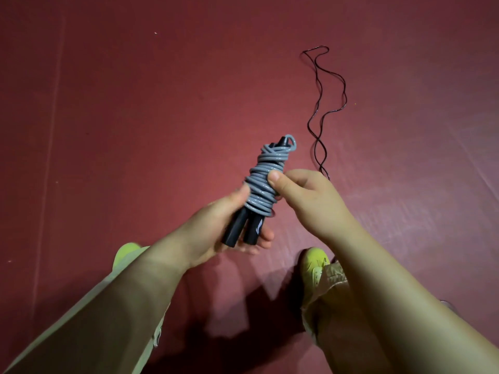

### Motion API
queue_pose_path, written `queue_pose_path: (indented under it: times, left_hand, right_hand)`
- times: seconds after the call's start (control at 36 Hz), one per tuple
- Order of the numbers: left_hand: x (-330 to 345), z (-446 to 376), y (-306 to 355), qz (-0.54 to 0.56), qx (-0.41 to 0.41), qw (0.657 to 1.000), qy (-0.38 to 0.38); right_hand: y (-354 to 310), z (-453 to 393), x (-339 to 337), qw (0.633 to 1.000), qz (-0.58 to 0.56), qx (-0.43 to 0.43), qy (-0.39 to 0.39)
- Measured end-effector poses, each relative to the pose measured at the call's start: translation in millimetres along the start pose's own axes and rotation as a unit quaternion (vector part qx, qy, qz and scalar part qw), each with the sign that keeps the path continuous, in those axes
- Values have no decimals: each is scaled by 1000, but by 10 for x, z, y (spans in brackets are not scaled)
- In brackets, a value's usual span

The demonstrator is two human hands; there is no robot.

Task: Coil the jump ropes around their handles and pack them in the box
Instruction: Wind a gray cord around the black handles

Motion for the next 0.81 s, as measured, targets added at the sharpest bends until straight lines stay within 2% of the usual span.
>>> queue_pose_path:
  times: [0.11,0.19,0.28,0.39,0.44,0.47,0.53,0.61,0.67,0.81]
  left_hand:
    - [46,27,-85,64,-58,995,-58]
    - [-18,-13,-109,41,-46,997,-36]
    - [-181,-66,-68,-147,14,987,69]
    - [-313,-157,-33,-363,78,916,154]
    - [-336,-139,-67,-398,77,897,175]
    - [-330,-124,-103,-389,74,902,170]
    - [-173,-154,-109,-310,57,938,145]
    - [-64,-159,-186,-91,-27,990,100]
    - [13,-113,-182,-72,-2,997,29]
    - [-109,-104,-39,-66,52,995,60]
  right_hand:
    - [40,-2,32,999,-2,16,-30]
    - [114,15,105,997,3,52,-62]
    - [276,43,182,990,32,110,-87]
    - [468,115,283,976,34,187,-106]
    - [496,105,276,974,31,201,-94]
    - [480,89,260,975,31,201,-87]
    - [408,65,206,979,30,188,-71]
    - [306,43,119,986,57,147,-47]
    - [262,43,124,990,48,124,-49]
    - [271,76,198,983,-27,157,-95]
Point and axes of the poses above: each hand's wrist, its own z-axis away from the middle knuckle, its own x-axis out of the palm, y = z × x, the point moved 10 cm from there along -z, towards the middle knuckle, and after that the axes turned 2 degrees about z, right-handed, at the moved point
